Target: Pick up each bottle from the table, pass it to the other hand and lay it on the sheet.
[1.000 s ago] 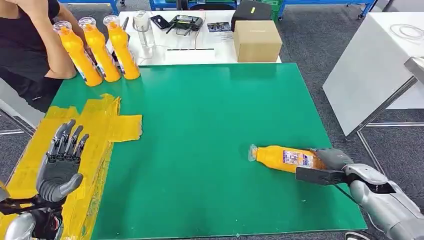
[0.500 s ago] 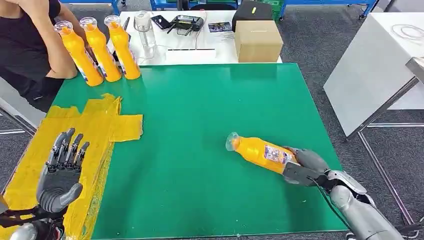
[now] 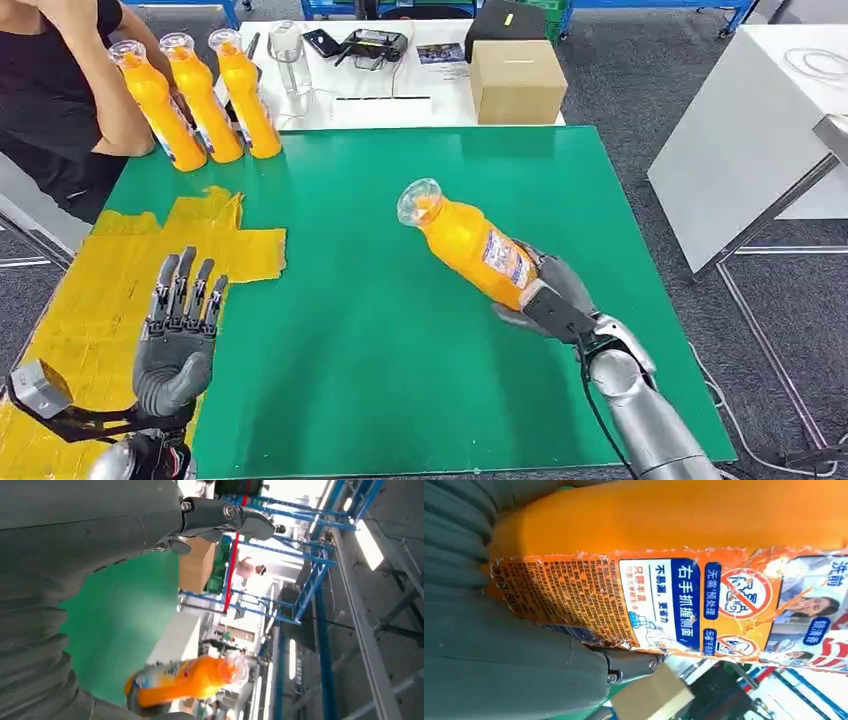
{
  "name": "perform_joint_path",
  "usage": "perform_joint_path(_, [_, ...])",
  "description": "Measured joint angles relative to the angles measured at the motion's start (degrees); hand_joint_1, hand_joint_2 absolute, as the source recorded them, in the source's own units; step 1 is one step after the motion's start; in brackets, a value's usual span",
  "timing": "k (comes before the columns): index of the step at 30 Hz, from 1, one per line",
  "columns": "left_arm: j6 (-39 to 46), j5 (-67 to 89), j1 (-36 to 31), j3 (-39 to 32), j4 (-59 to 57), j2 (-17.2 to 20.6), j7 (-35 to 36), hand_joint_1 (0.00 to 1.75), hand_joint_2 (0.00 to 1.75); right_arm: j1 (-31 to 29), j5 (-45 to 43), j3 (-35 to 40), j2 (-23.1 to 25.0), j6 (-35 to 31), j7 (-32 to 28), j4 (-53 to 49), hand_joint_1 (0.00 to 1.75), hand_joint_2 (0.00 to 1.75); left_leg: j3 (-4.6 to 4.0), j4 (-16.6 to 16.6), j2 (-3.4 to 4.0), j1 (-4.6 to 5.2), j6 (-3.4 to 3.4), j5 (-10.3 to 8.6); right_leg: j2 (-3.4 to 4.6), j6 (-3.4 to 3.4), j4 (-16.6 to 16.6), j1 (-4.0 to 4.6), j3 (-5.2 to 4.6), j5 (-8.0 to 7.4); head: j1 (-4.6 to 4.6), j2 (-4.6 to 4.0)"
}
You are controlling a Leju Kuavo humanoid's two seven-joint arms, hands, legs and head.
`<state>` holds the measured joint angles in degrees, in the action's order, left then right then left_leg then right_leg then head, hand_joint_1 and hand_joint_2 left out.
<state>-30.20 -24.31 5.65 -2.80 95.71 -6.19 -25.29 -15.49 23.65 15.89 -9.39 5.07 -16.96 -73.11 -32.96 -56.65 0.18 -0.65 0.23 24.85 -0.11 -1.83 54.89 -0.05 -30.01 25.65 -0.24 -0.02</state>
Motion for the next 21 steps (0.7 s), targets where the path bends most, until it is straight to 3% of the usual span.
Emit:
perform_joint_path(5, [0.6, -0.8, -0.6, 1.9, -0.3, -0.9, 0.7, 0.0, 1.75, -0.3, 0.6, 1.0, 4.3, -0.6, 0.0, 0.2, 1.75, 1.75, 0.0, 0.0, 0.0, 0.0, 0.0, 0.0, -0.01, 0.0, 0.0, 0.0, -0.02, 0.0, 0.02, 0.0])
perform_joint_path(21, [3.2, 2.7, -0.6, 5.8, -0.5, -2.9, -1.0, 0.0, 1.75, 0.0, -4.3, 5.9, 10.0, 0.6, -1.1, 0.3, 1.75, 1.75, -0.06, 0.0, -0.04, 0.0, 0.0, 0.0, -0.04, 0.0, 0.0, -0.02, -0.07, 0.0, 0.02, 0.0])
